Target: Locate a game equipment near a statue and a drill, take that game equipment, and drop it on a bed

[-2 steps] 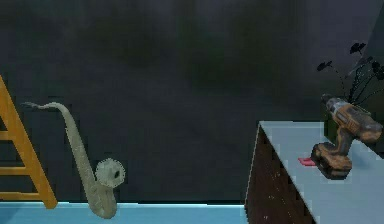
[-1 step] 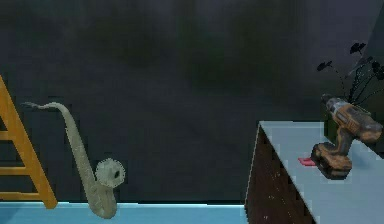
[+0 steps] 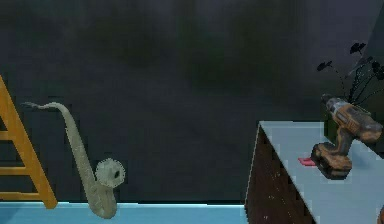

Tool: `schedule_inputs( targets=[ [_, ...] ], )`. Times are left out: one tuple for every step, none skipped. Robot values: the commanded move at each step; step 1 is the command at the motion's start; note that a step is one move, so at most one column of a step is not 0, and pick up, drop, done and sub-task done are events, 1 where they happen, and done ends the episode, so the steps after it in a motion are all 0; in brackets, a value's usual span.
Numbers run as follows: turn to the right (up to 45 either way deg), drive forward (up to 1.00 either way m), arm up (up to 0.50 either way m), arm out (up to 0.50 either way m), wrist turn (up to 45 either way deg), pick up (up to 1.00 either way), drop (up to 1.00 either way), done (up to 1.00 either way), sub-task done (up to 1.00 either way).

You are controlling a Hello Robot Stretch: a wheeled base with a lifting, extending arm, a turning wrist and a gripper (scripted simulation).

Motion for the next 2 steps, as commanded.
schedule_inputs(
  targets=[
    [0.0,0.00,0.00,0.00,-45.0,0.00,0.00,0.00,0.00],
    [0.0,0.00,0.00,0.00,-21.0,0.00,0.00,0.00,0.00]
  ],
)
